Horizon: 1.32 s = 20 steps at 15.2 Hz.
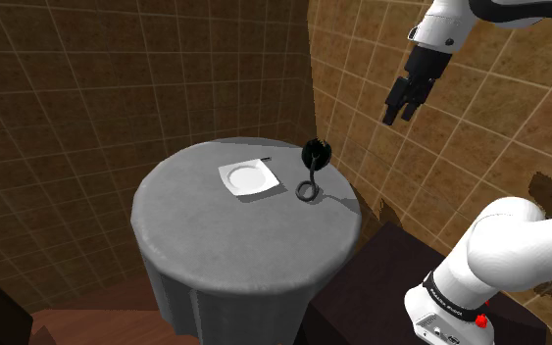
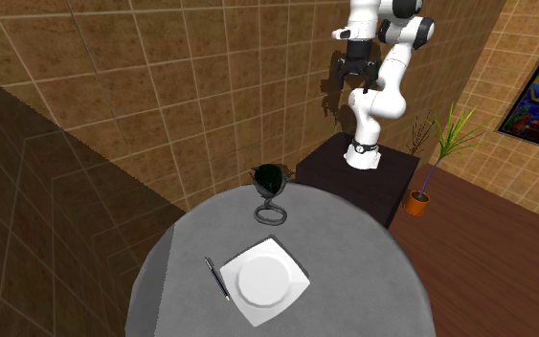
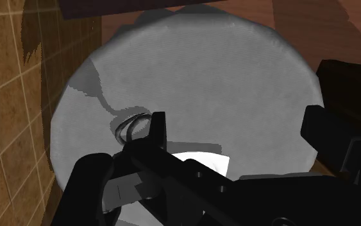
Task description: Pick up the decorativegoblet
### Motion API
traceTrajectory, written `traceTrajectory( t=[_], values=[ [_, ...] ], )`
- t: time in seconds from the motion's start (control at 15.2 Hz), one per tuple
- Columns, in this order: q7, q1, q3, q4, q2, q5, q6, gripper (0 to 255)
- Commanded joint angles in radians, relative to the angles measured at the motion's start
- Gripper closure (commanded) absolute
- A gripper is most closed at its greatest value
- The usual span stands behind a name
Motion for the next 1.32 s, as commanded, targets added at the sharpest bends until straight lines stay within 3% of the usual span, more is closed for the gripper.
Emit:
traceTrajectory(
  t=[0.0,0.59,1.25],
  values=[
    [0.0,0.0,0.0,0.0,0.0,0.0,0.0,0],
    [-0.049,-0.005,-0.024,-0.012,0.259,-0.049,0.256,0],
    [-0.089,-0.013,-0.051,0.101,0.609,-0.085,0.48,0]
  ],
)
